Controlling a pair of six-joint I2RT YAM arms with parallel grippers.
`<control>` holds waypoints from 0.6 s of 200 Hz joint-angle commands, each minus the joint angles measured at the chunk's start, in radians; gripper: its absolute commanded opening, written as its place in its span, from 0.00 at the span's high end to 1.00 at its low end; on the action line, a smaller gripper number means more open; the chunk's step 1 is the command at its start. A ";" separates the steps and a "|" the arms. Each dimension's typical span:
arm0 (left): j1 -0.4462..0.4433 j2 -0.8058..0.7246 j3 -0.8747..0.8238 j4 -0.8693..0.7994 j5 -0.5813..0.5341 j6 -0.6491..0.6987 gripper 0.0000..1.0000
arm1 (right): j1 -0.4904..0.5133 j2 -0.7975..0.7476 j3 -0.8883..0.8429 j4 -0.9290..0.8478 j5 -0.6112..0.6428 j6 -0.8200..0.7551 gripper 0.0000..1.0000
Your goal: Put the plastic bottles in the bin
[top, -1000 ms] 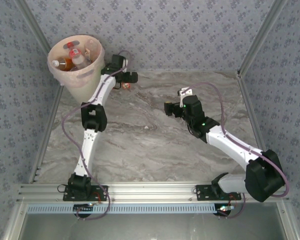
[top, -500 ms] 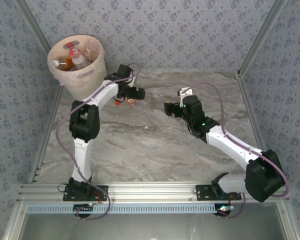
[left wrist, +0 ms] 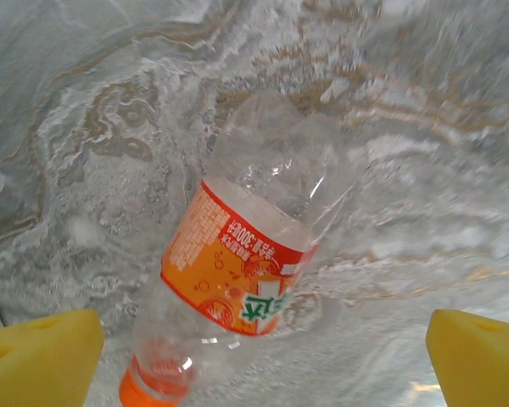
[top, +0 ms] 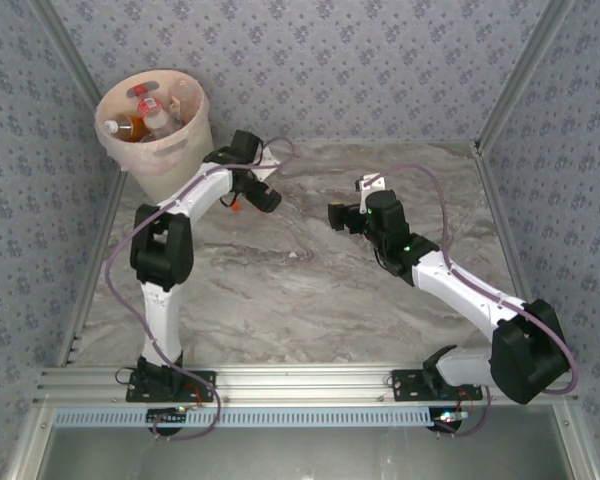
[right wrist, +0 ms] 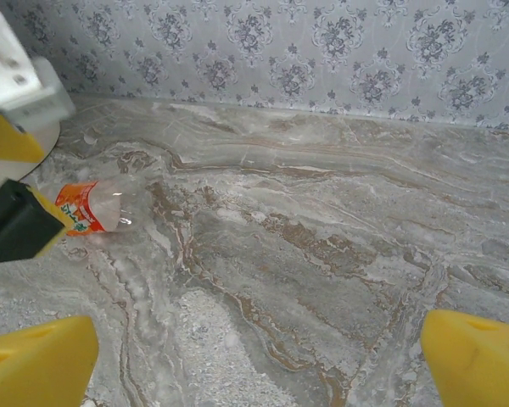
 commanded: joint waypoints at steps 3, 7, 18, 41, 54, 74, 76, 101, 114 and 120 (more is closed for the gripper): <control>-0.005 0.048 0.056 -0.056 -0.024 0.241 0.02 | 0.001 -0.032 0.012 0.011 0.026 0.021 0.00; -0.004 0.056 0.064 -0.052 -0.023 0.254 0.02 | 0.000 -0.033 0.012 0.011 0.028 0.022 0.00; -0.002 0.085 0.101 -0.064 -0.014 0.280 0.02 | 0.000 -0.032 0.011 0.010 0.028 0.022 0.00; 0.003 0.160 0.197 -0.114 -0.003 0.323 0.06 | 0.000 -0.032 0.013 0.008 0.026 0.022 0.00; 0.006 0.191 0.233 -0.140 0.012 0.342 0.07 | 0.000 -0.034 0.017 0.000 0.026 0.022 0.00; 0.015 0.223 0.270 -0.158 0.040 0.361 0.07 | 0.000 -0.036 0.016 -0.008 0.030 0.022 0.00; 0.015 0.227 0.276 -0.161 0.043 0.362 0.08 | 0.000 -0.036 0.015 -0.010 0.031 0.022 0.00; 0.026 0.275 0.347 -0.209 0.052 0.363 0.10 | 0.000 -0.036 0.015 -0.008 0.032 0.022 0.00; 0.027 0.291 0.362 -0.222 0.051 0.365 0.12 | 0.000 -0.037 0.018 -0.012 0.031 0.022 0.00; 0.026 0.296 0.362 -0.224 0.052 0.366 0.13 | 0.002 -0.038 0.019 -0.016 0.033 0.021 0.00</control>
